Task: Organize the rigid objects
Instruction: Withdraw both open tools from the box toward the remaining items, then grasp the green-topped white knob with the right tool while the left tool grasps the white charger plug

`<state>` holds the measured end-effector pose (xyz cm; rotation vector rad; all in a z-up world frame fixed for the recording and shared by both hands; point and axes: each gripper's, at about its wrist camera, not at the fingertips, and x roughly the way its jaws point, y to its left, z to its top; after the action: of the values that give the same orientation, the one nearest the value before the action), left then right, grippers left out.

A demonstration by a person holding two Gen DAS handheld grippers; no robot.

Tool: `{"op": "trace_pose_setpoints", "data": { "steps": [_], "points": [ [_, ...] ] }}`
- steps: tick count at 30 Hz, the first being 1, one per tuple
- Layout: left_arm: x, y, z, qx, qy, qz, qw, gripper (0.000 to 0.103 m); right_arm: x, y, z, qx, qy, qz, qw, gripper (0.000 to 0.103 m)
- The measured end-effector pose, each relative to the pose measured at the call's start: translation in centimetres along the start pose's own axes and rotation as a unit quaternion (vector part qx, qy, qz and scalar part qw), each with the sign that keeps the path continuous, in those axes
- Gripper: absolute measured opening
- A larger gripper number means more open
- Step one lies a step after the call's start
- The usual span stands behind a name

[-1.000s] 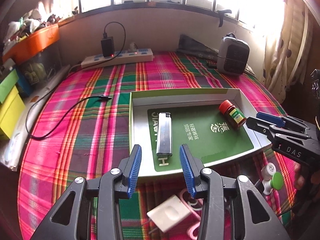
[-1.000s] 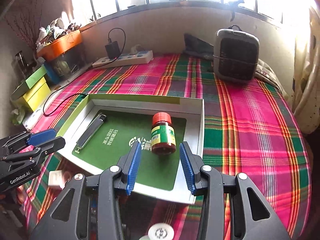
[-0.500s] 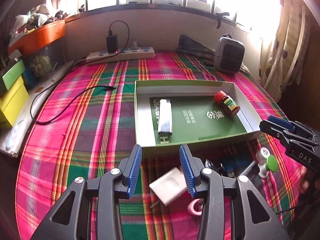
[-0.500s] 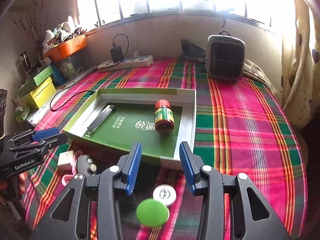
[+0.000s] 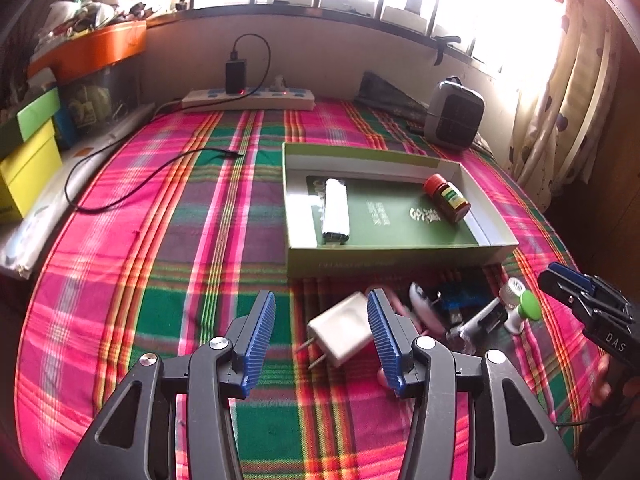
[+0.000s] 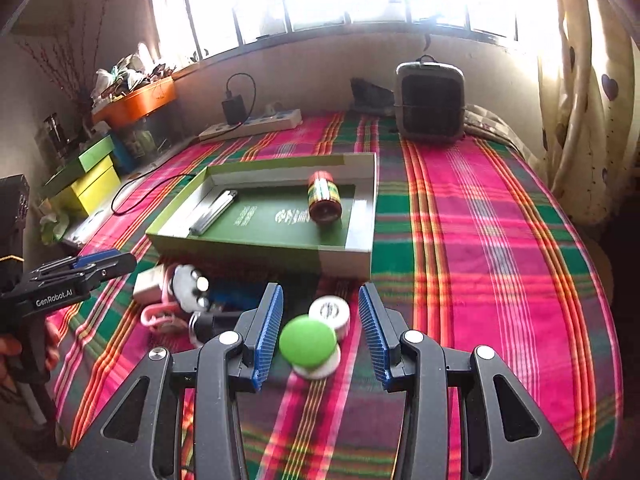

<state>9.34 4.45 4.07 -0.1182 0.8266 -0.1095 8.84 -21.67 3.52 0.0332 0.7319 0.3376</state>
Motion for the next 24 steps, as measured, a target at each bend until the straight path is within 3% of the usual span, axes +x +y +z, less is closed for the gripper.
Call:
{"op": "trace_pose_setpoints", "data": {
  "steps": [10,24],
  "points": [
    [0.6,1.8,-1.8,-0.023,0.025,-0.015,0.9993,0.048,0.6,0.4,-1.6,-0.006,0.021,-0.003,1.0,0.041],
    [1.9,0.0,-1.4,0.009,0.044,-0.045,0.998,0.051,2.3,1.0,-1.9,-0.032,0.055,-0.011,0.998,0.041]
  ]
}}
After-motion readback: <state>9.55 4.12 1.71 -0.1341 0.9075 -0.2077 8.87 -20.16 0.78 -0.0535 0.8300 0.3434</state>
